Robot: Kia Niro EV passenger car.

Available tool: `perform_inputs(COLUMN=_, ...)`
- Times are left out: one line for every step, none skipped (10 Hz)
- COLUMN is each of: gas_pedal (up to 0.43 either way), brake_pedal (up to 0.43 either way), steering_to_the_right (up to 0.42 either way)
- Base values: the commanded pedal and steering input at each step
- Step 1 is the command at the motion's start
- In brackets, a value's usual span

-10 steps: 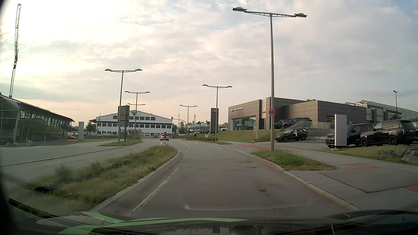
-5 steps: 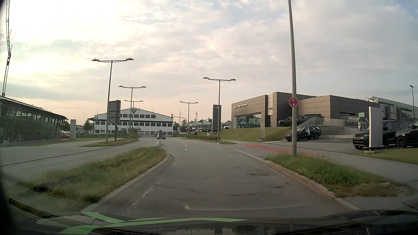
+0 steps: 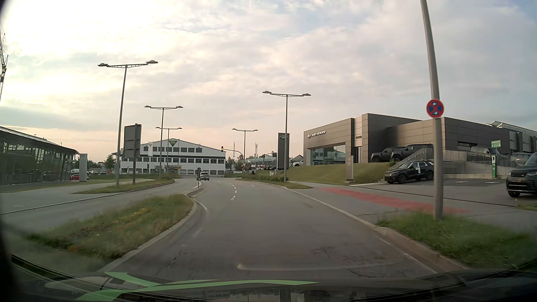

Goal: Follow the waypoints while adhering to traffic rules and regulations

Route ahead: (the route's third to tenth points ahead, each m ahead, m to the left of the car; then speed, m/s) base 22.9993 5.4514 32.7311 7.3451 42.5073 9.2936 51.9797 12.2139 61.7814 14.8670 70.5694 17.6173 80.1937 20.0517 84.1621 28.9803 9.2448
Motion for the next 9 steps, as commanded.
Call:
perform_inputs(gas_pedal=0.110, brake_pedal=0.000, steering_to_the_right=-0.045)
perform_inputs(gas_pedal=0.118, brake_pedal=0.000, steering_to_the_right=-0.054)
perform_inputs(gas_pedal=0.118, brake_pedal=0.000, steering_to_the_right=-0.060)
perform_inputs(gas_pedal=0.118, brake_pedal=0.000, steering_to_the_right=-0.064)
perform_inputs(gas_pedal=0.118, brake_pedal=0.000, steering_to_the_right=-0.067)
perform_inputs(gas_pedal=0.000, brake_pedal=0.000, steering_to_the_right=-0.071)
perform_inputs(gas_pedal=0.000, brake_pedal=0.000, steering_to_the_right=-0.074)
perform_inputs(gas_pedal=0.000, brake_pedal=0.000, steering_to_the_right=-0.075)
perform_inputs(gas_pedal=0.000, brake_pedal=0.000, steering_to_the_right=-0.075)
